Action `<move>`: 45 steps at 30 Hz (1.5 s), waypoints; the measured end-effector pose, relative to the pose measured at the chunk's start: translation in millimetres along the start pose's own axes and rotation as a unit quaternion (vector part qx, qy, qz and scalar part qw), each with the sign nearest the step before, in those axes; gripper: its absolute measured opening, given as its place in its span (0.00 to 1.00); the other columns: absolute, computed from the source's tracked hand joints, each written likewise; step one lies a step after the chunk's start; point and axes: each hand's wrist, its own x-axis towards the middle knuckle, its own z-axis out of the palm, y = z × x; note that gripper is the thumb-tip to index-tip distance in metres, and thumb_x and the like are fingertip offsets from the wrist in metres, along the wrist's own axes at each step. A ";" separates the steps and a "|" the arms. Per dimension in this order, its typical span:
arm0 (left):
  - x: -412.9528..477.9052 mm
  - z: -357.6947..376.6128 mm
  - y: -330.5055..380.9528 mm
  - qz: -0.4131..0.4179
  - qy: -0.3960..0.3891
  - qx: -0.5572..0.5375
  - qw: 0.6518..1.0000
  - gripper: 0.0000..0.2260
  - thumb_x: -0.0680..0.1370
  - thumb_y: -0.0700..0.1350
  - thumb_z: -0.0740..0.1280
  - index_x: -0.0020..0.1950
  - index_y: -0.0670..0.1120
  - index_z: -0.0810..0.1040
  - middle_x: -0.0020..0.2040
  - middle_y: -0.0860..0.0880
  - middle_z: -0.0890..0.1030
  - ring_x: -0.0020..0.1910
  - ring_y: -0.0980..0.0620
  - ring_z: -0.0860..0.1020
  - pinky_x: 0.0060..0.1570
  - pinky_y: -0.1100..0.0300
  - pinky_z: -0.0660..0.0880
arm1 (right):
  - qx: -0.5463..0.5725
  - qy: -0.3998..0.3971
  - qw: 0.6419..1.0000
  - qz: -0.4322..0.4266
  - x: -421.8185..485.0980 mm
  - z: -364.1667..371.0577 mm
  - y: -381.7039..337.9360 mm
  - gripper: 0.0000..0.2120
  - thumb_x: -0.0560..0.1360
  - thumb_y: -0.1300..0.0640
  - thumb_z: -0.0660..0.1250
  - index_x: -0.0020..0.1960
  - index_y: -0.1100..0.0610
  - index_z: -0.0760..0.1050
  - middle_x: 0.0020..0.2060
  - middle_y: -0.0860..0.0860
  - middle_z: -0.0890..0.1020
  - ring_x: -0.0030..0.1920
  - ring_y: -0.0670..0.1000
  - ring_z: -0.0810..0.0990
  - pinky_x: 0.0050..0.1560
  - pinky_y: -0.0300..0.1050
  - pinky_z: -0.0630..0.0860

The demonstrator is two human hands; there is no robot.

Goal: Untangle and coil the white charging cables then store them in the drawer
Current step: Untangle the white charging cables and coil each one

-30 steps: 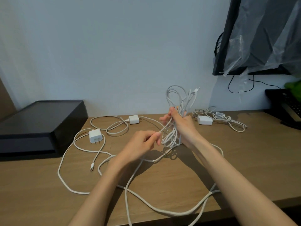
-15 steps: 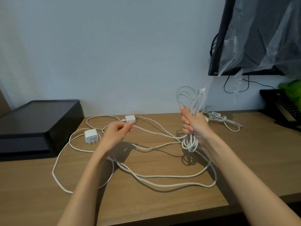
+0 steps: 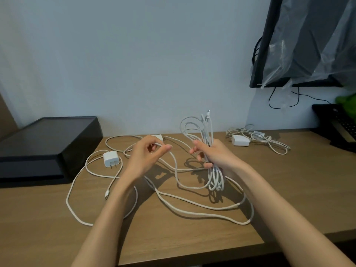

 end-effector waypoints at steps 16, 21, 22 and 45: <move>-1.1 -1.0 7.6 0.003 -0.018 -0.013 1.000 0.05 0.72 0.45 0.72 0.37 0.48 0.81 0.31 0.49 0.70 0.29 0.59 0.65 0.30 0.69 0.62 | 0.119 -0.007 0.991 0.057 5.2 47.0 6.4 0.08 0.82 0.57 0.57 0.55 0.62 0.71 0.25 0.51 0.70 0.24 0.47 0.77 0.49 0.53 0.82; 0.2 -5.9 3.7 -0.012 0.007 -0.028 1.000 0.08 0.71 0.50 0.72 0.38 0.46 0.82 0.34 0.41 0.75 0.31 0.58 0.67 0.31 0.67 0.63 | 0.023 0.007 1.000 -0.008 2.6 43.5 2.2 0.06 0.82 0.55 0.58 0.52 0.57 0.70 0.22 0.46 0.65 0.20 0.44 0.61 0.21 0.36 0.64; 0.7 -7.0 2.3 -0.010 0.015 -0.027 0.999 0.10 0.70 0.52 0.72 0.39 0.45 0.82 0.35 0.42 0.77 0.31 0.58 0.68 0.32 0.67 0.64 | 0.003 -0.004 1.000 -0.013 1.5 41.7 1.3 0.06 0.82 0.55 0.59 0.49 0.56 0.70 0.22 0.45 0.65 0.20 0.43 0.61 0.20 0.35 0.62; -2.1 -6.0 6.7 -0.013 0.130 -0.014 0.991 0.17 0.68 0.60 0.67 0.36 0.46 0.78 0.31 0.44 0.74 0.34 0.44 0.71 0.34 0.54 0.68 | -0.186 -0.176 0.966 0.046 -14.2 17.8 -2.1 0.20 0.76 0.44 0.66 0.32 0.51 0.65 0.23 0.46 0.63 0.23 0.46 0.59 0.27 0.38 0.59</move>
